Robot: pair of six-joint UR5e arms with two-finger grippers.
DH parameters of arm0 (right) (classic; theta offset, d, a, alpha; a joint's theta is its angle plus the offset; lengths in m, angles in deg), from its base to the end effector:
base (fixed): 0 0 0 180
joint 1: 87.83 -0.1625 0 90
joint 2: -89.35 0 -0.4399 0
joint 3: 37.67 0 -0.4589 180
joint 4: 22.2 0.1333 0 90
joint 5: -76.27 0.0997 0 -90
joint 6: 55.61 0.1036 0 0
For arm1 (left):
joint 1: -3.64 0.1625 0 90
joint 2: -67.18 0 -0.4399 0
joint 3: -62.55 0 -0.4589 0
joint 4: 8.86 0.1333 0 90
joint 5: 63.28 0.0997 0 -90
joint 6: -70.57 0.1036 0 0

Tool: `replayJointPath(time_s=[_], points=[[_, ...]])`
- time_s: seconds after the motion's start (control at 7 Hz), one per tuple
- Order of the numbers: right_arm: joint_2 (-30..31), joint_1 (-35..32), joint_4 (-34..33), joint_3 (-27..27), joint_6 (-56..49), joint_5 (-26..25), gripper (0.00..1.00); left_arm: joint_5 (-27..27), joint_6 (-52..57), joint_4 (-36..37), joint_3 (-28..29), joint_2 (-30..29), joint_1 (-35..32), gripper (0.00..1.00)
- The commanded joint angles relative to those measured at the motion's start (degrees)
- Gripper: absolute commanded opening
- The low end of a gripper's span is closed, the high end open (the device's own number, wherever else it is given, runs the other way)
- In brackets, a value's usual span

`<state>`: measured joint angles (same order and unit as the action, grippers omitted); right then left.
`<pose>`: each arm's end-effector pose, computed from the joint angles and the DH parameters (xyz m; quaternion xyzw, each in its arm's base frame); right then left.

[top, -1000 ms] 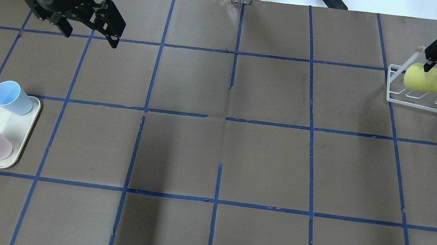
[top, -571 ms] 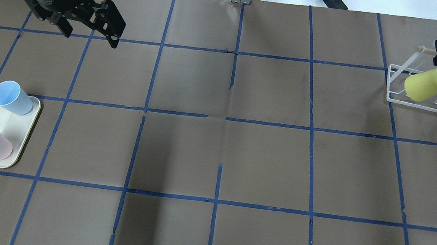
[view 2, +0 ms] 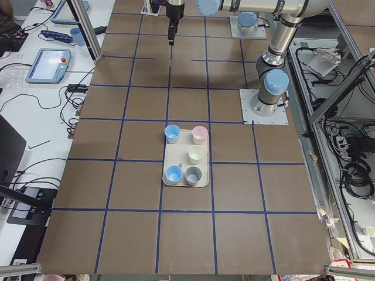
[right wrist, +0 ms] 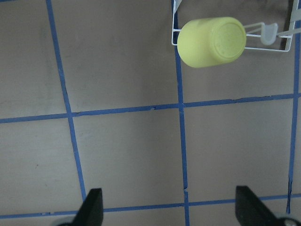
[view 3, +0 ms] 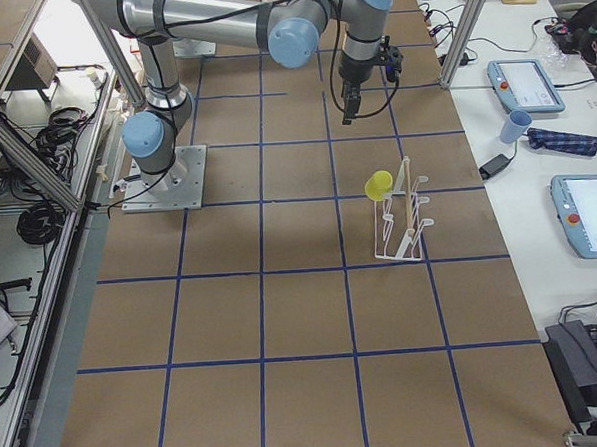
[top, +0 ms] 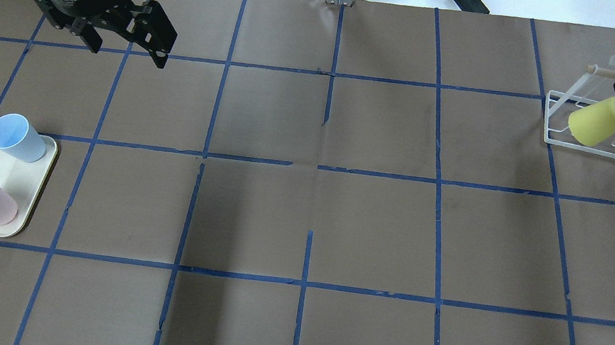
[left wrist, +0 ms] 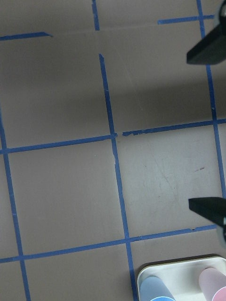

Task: Transfer IKEA cup to right arm and place on rack

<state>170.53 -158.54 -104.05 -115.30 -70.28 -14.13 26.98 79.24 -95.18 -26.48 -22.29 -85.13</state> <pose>-0.0785 -0.6257 0.5144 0.0401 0.9984 0.0394 0.0084 -0.1207 -0.5660 0.5202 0.0647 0.9969 -0.0448 0.0062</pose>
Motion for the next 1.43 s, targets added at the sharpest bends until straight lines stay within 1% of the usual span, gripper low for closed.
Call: replayJointPath(time_s=[0.0, 0.14, 0.29, 0.43, 0.57, 0.71, 0.86, 1.0, 1.29], points=[[4.06, -5.37, 2.67, -1.12, 6.11, 0.04, 1.00, 0.00, 1.16, 0.01, 0.08, 0.00, 0.09, 1.00], [4.68, -9.67, 2.67, -1.13, 10.41, 0.04, 1.00, -0.26, 1.17, -0.08, -0.01, 0.17, 1.83, 1.00], [4.78, -13.63, 2.75, -1.21, 12.10, 0.13, 1.00, -0.61, 1.26, -0.25, -0.18, 0.44, 3.06, 1.00], [5.13, -17.32, 2.93, -2.17, 14.73, 0.04, 1.00, -0.70, 1.35, -0.17, -0.62, 0.79, 3.08, 1.00], [6.09, -19.45, 2.41, -2.62, 15.89, -0.05, 1.00, -0.70, 1.35, -0.08, -0.88, 0.88, 3.08, 1.00], [7.40, -20.69, 2.66, -3.75, 17.64, 0.13, 0.99, -0.01, 1.26, -0.25, -0.02, 0.10, 3.08, 1.00], [8.63, -20.96, 0.40, -6.55, 17.31, 0.22, 0.99, -0.26, 0.56, -0.43, 0.08, 0.09, 3.08, 1.00], [9.78, -21.22, -4.49, -9.01, 17.22, 0.13, 1.00, -0.35, -0.84, -1.13, 0.52, 0.09, 2.56, 1.00], [9.88, -21.23, -6.03, -10.35, 17.22, 0.13, 1.00, -0.35, -8.20, -2.71, 4.01, -1.66, -0.59, 1.00]])
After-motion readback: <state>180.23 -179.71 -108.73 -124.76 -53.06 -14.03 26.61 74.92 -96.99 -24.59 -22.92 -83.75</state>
